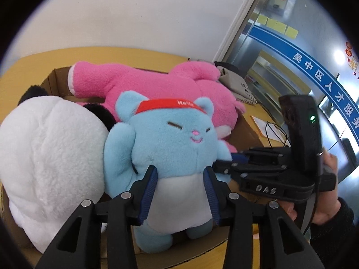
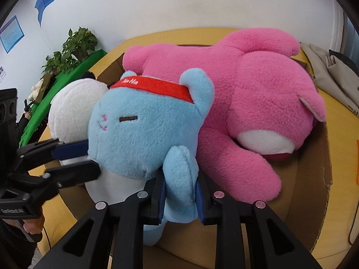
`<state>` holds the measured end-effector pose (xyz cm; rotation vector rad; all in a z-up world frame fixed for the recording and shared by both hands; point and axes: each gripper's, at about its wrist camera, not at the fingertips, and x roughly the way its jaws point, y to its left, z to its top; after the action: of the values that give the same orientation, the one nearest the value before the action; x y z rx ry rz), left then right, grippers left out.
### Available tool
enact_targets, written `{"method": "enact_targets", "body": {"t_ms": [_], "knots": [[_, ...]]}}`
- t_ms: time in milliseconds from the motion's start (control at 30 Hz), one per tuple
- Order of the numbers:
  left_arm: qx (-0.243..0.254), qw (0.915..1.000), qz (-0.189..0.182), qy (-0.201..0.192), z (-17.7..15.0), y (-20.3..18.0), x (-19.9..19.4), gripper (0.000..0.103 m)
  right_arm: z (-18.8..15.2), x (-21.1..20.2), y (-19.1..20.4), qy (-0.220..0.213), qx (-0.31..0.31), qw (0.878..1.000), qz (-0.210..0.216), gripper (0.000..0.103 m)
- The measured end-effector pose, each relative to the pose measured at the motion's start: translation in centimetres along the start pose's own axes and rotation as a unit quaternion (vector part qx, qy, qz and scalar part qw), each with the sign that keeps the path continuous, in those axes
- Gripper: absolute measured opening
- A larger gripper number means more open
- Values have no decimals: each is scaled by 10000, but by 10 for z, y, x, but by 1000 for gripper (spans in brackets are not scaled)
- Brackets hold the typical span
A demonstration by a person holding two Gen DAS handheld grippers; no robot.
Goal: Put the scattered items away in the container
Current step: 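Lower the blue bear into the box and open both grippers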
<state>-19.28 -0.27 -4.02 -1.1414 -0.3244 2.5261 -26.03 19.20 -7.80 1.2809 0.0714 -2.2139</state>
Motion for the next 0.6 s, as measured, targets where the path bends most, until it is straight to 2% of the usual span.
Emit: {"method": "enact_targets", "body": {"t_ms": [100, 200, 233, 300, 333, 367, 433, 500, 600], "knots": [[-16, 10000, -12, -67, 0, -2, -13, 44, -4, 3, 4, 2, -43, 10000, -27, 29], [226, 9992, 205, -240, -5, -11, -38, 51, -9, -7, 3, -133, 58, 9995, -269, 44], [300, 9987, 274, -304, -8, -14, -47, 53, -12, -14, 4, -217, 37, 9992, -344, 52], [480, 9966, 432, -506, -14, -19, -67, 73, -15, -33, 9, -445, -17, 9983, -384, 71], [599, 9945, 565, -644, -17, -21, -78, 78, -18, -49, 13, -636, -43, 9971, -414, 86], [712, 9919, 725, -758, -21, -21, -87, 81, -21, -65, 20, -866, -52, 9950, -485, 96], [823, 9892, 945, -758, -27, -17, -92, 81, -30, -105, 35, -1399, -103, 9886, -539, 101], [748, 9906, 1004, -556, -35, -3, -83, 81, -39, -134, 47, -1744, -132, 9833, -510, 103], [286, 9944, 1012, -73, -49, 27, -56, 79, -48, -152, 57, -1893, 127, 9805, -507, 103]]}}
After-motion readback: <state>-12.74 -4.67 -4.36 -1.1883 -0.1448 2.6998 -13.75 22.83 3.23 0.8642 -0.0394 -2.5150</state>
